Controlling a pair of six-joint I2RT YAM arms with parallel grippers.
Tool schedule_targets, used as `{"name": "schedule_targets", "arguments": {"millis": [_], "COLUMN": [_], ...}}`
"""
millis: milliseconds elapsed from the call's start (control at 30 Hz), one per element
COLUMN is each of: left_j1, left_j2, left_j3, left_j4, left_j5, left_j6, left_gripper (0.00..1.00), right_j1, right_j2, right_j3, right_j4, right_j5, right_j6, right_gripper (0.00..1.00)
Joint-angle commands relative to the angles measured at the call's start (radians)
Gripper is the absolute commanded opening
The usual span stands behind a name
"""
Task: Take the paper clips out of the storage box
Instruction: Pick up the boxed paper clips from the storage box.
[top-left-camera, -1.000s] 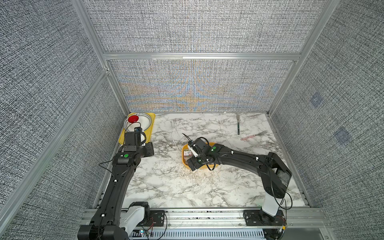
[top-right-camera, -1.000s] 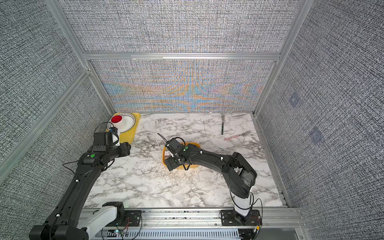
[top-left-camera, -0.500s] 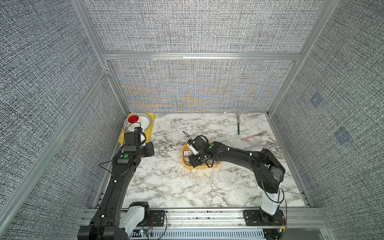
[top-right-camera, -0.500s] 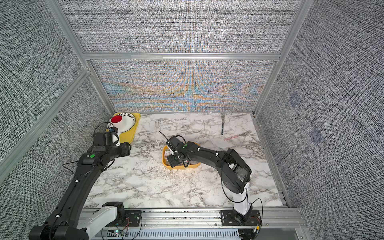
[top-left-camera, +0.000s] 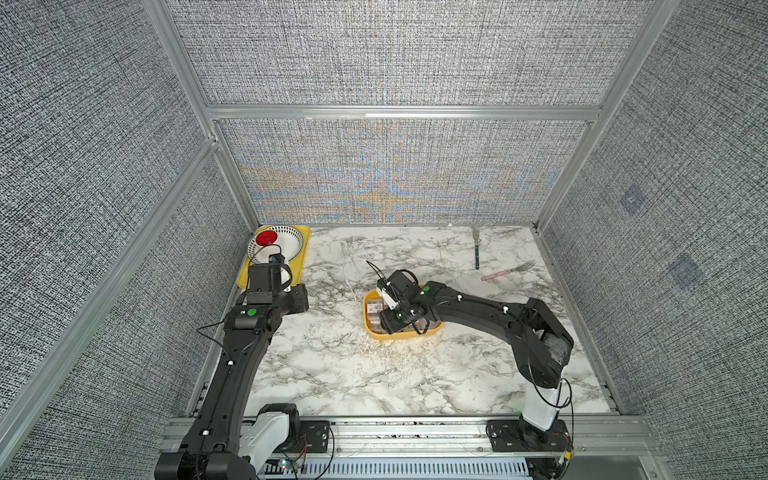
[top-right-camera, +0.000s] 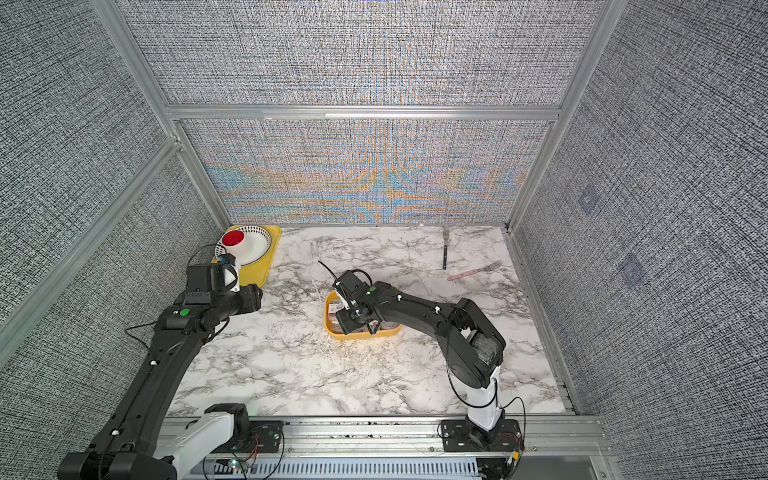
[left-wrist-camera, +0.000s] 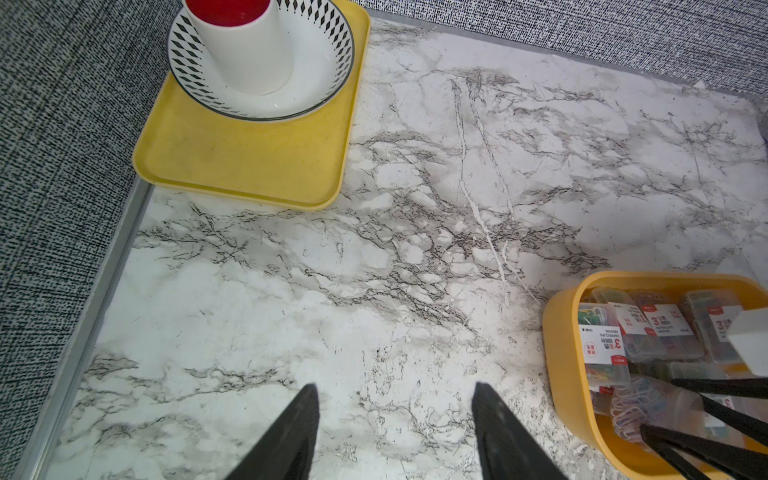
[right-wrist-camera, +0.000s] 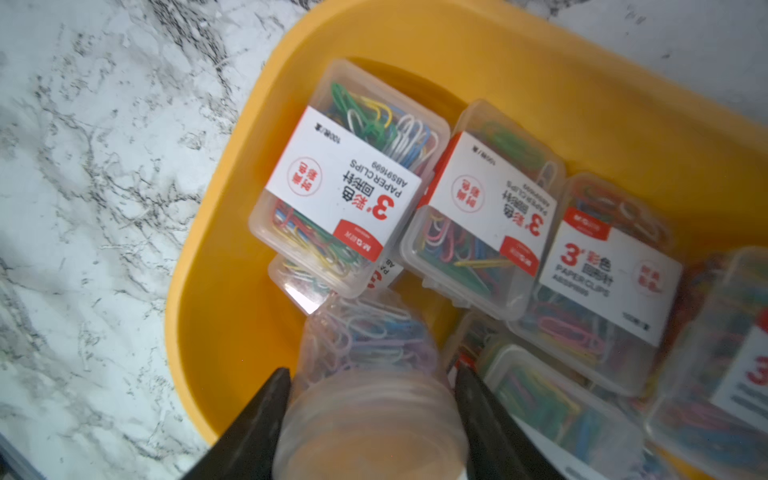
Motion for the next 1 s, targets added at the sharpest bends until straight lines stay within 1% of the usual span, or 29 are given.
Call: {"name": "schedule_targets", "arguments": {"millis": [0,233,433,567,767,967], "left_j1": [0.001,0.000,0.000,0.001,0.001,0.001], "left_j2": [-0.005,-0.008,-0.033,-0.061,-0.149,-0.232], "left_j3": [0.000,0.000,-0.003,-0.006,-0.038,-0.072], "left_j4": [0.012,0.011,0.017,0.021,0.051,0.089], "left_j5": [0.001,-0.004,-0.021,-0.053,-0.139,-0.184], "left_j6": [0.001,0.002,0.000,0.001,-0.015,-0.017], "left_gripper": [0.62,0.62,0.62,0.62,0.62,0.63], "right_j1": [0.009,0.050,0.120,0.189,0.291,0.365], "right_j2": [-0.036,-0.144,-0.223,-0.249,-0.200,-0.061], "right_j3": [0.049,0.168,0.170,0.126,0.079,0.143], "right_j4": [-0.037,-0.144,-0.196,-0.196,-0.179,-0.183], "right_j5": [0.048,0.183,0.247,0.252,0.238,0.248], "right_j6": [0.007,0.016,0.054,0.095,0.148,0.163], "right_gripper": [0.42,0.41,0.40,0.39,0.39,0.39]}}
